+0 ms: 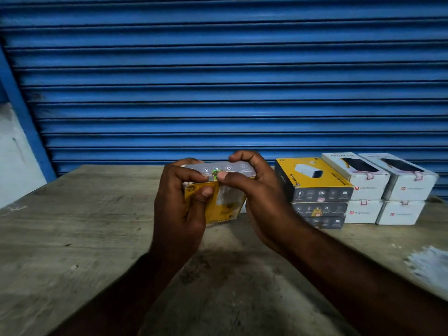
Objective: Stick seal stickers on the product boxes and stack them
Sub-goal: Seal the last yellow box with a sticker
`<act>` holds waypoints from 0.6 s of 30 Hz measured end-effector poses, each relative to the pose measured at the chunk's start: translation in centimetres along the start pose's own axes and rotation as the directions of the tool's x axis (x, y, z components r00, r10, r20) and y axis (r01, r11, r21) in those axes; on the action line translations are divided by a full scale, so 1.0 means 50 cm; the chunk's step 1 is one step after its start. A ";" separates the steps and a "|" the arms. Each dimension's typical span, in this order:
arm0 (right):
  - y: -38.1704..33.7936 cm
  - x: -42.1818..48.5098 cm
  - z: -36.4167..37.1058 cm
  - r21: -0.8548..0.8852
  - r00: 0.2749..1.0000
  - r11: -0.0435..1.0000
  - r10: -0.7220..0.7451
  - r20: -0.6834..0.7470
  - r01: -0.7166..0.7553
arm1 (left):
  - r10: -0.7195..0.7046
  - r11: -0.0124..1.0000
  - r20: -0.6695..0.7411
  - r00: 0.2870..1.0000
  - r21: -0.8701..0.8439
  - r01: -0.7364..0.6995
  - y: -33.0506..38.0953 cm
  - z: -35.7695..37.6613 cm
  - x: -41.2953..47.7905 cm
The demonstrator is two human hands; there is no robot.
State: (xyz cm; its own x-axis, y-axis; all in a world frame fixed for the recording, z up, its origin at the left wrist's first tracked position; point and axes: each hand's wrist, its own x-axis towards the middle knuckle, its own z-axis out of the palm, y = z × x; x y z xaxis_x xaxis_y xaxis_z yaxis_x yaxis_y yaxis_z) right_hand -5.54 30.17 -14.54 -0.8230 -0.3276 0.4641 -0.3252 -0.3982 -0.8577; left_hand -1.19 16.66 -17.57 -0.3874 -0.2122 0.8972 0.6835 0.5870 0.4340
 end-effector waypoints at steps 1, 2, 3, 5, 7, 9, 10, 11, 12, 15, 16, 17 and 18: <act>0.003 0.004 -0.001 0.002 1.000 1.000 0.002 -0.023 -0.002 | -0.015 1.000 0.003 1.000 -0.017 0.015 0.002 0.002 -0.001; 0.006 0.007 -0.002 0.003 0.999 1.000 0.001 -0.052 -0.001 | -0.034 0.999 0.010 0.999 -0.035 0.034 0.005 0.004 -0.002; 0.008 0.009 -0.004 0.003 0.997 1.000 -0.004 -0.080 0.004 | -0.060 0.997 0.021 0.998 -0.052 0.061 0.009 0.007 -0.003; 0.015 0.009 -0.007 0.019 0.995 1.000 -0.022 -0.096 0.024 | -0.129 0.985 0.047 0.991 -0.112 0.133 0.019 0.012 -0.005; 0.019 0.004 -0.007 0.040 0.997 0.998 -0.048 -0.065 0.051 | -0.221 0.947 0.072 0.973 -0.222 0.232 0.029 0.015 -0.004; 0.018 -0.003 -0.004 0.034 0.995 0.995 -0.092 -0.027 0.093 | -0.317 0.889 0.074 0.946 -0.325 0.323 0.036 0.016 -0.003; 0.017 -0.007 -0.002 0.020 0.992 0.992 -0.128 -0.012 0.128 | -0.361 0.860 0.068 0.930 -0.361 0.360 0.039 0.016 -0.002; 0.015 -0.012 -0.001 0.007 0.985 0.985 -0.171 0.002 0.171 | -0.396 0.838 0.058 0.917 -0.387 0.386 0.044 0.018 -0.002; 0.013 -0.015 0.001 -0.006 0.977 0.977 -0.214 0.012 0.214 | -0.420 0.822 0.043 0.907 -0.405 0.400 0.048 0.021 -0.001; 0.011 -0.026 0.003 -0.081 0.948 0.945 -0.316 0.020 0.317 | -0.442 0.822 -0.008 0.897 -0.404 0.401 0.059 0.029 -0.001; 0.011 -0.029 0.004 -0.104 0.943 0.937 -0.333 0.025 0.333 | -0.444 0.828 -0.016 0.896 -0.388 0.404 0.061 0.030 -0.001; 0.012 -0.032 0.005 -0.121 0.942 0.935 -0.334 0.022 0.334 | -0.447 0.833 -0.020 0.894 -0.374 0.408 0.059 0.029 -0.001; 0.013 -0.033 0.005 -0.147 0.944 0.934 -0.328 0.016 0.327 | -0.447 0.837 -0.022 0.895 -0.365 0.409 0.057 0.027 -0.001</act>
State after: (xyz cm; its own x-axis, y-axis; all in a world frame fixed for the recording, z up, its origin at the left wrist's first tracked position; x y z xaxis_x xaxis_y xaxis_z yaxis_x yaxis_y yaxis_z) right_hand -4.28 30.25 -15.83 -0.6631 -0.1924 0.7234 -0.6411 -0.3528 -0.6815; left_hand -0.07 19.40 -16.50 -0.6383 -0.4689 0.6105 0.6392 0.1191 0.7598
